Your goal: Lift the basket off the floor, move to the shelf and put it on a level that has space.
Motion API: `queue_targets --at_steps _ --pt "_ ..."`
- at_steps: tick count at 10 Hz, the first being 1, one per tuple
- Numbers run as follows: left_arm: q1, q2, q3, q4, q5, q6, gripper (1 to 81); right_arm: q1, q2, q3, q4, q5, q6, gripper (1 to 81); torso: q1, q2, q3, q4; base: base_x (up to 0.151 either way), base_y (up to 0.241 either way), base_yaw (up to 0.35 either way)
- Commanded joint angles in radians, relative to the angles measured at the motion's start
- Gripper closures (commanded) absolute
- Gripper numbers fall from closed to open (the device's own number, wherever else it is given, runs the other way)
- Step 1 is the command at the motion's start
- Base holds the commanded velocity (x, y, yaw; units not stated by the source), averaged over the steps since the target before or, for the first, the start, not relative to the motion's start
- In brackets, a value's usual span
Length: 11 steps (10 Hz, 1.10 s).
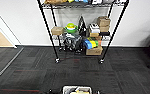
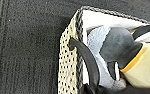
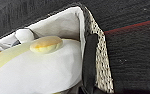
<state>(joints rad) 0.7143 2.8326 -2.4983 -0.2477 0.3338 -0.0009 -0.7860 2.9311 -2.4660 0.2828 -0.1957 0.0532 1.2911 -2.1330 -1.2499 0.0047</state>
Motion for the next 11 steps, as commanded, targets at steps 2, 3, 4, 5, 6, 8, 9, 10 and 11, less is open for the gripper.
queue_targets --at_steps 2,3,4,5,6,8,9,10,11 --pt "-0.117 -0.097 0.168 -0.090 0.059 -0.005 81.1 0.072 -0.083 0.183 0.122 0.039 0.011 81.1 -0.084 0.130 0.000 0.000 0.000 0.000 0.000" --pt "-0.117 -0.125 0.215 -0.097 0.054 -0.005 81.1 0.069 -0.114 0.241 0.137 0.070 0.011 81.1 -0.105 0.163 0.000 0.000 0.000 0.000 0.000" --pt "-0.118 -0.140 0.237 -0.097 0.053 -0.007 81.1 0.070 -0.135 0.279 0.145 0.084 0.010 81.1 -0.127 0.198 0.081 0.000 0.000 0.000 0.000" --pt "-0.120 -0.148 0.251 -0.101 0.051 -0.008 81.1 0.072 -0.148 0.297 0.147 0.084 0.011 81.1 -0.145 0.227 0.100 0.000 0.000 0.000 0.000" --pt "-0.120 -0.163 0.283 -0.111 0.051 -0.008 81.1 0.069 -0.165 0.326 0.148 0.085 0.011 81.1 -0.159 0.250 0.110 0.000 0.000 0.000 0.000" --pt "-0.123 -0.224 0.387 -0.133 0.048 -0.010 81.1 0.061 -0.218 0.412 0.174 0.128 0.013 81.1 -0.195 0.306 0.156 0.000 0.000 0.000 0.000" --pt "-0.126 -0.246 0.420 -0.133 0.047 -0.010 81.1 0.056 -0.244 0.449 0.176 0.145 0.013 81.1 -0.216 0.338 0.184 0.000 0.000 0.000 0.000" --pt "-0.126 -0.264 0.450 -0.134 0.036 -0.010 81.1 0.052 -0.260 0.474 0.177 0.157 0.013 81.1 -0.239 0.373 0.207 0.000 0.000 0.000 0.000" --pt "-0.126 -0.293 0.496 -0.152 0.018 -0.010 81.1 0.047 -0.281 0.502 0.186 0.170 0.013 81.1 -0.261 0.406 0.229 0.000 0.000 0.000 0.000"
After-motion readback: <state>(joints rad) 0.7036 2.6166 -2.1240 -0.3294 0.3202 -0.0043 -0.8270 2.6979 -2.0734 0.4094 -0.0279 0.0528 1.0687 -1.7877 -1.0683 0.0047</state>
